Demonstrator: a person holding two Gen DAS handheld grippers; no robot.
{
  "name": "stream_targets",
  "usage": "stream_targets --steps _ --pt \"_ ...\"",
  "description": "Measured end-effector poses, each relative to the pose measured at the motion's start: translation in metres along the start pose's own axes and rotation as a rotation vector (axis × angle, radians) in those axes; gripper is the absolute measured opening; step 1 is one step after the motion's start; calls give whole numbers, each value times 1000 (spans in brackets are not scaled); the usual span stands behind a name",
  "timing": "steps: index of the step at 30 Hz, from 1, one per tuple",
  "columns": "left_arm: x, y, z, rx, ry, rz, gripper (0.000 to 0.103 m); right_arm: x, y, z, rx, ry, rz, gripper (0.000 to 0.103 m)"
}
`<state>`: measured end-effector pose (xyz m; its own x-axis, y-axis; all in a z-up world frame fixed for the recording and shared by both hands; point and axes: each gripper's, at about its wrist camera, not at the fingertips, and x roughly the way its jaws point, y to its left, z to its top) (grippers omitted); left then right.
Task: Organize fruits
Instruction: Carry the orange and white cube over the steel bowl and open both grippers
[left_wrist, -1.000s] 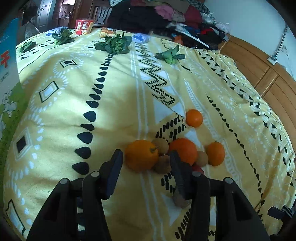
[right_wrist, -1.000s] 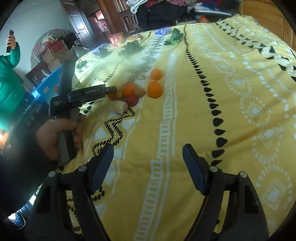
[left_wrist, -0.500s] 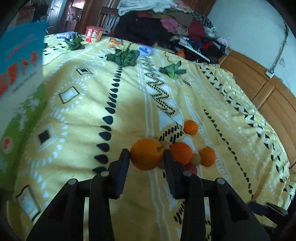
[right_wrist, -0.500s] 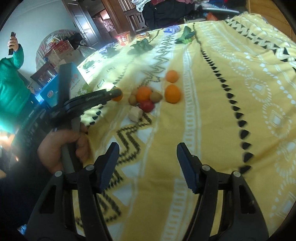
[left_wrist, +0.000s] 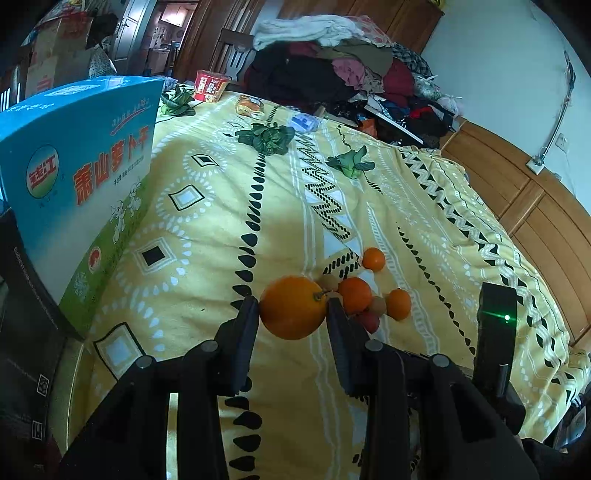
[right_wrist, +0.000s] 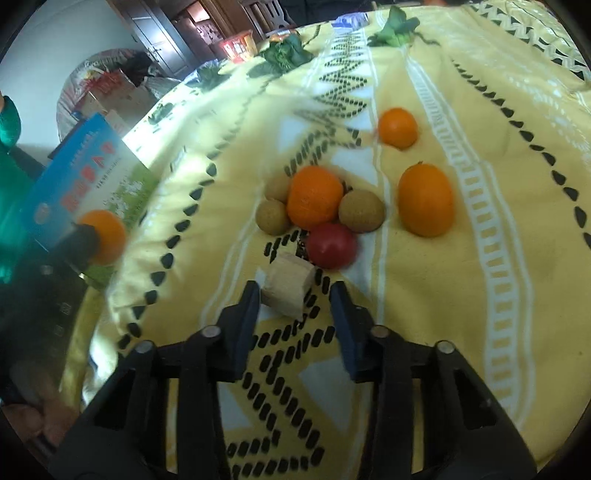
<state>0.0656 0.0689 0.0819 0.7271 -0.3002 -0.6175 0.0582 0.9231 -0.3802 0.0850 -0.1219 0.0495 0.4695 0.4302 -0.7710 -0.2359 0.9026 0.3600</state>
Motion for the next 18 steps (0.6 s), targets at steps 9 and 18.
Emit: stream_targets --steps 9,18 --pt "-55 -9 10 6 -60 -16 38 -40 31 3 -98 -69 2 24" --pt "-193 9 29 -10 -231 25 38 -144 138 8 -264 -257 129 24"
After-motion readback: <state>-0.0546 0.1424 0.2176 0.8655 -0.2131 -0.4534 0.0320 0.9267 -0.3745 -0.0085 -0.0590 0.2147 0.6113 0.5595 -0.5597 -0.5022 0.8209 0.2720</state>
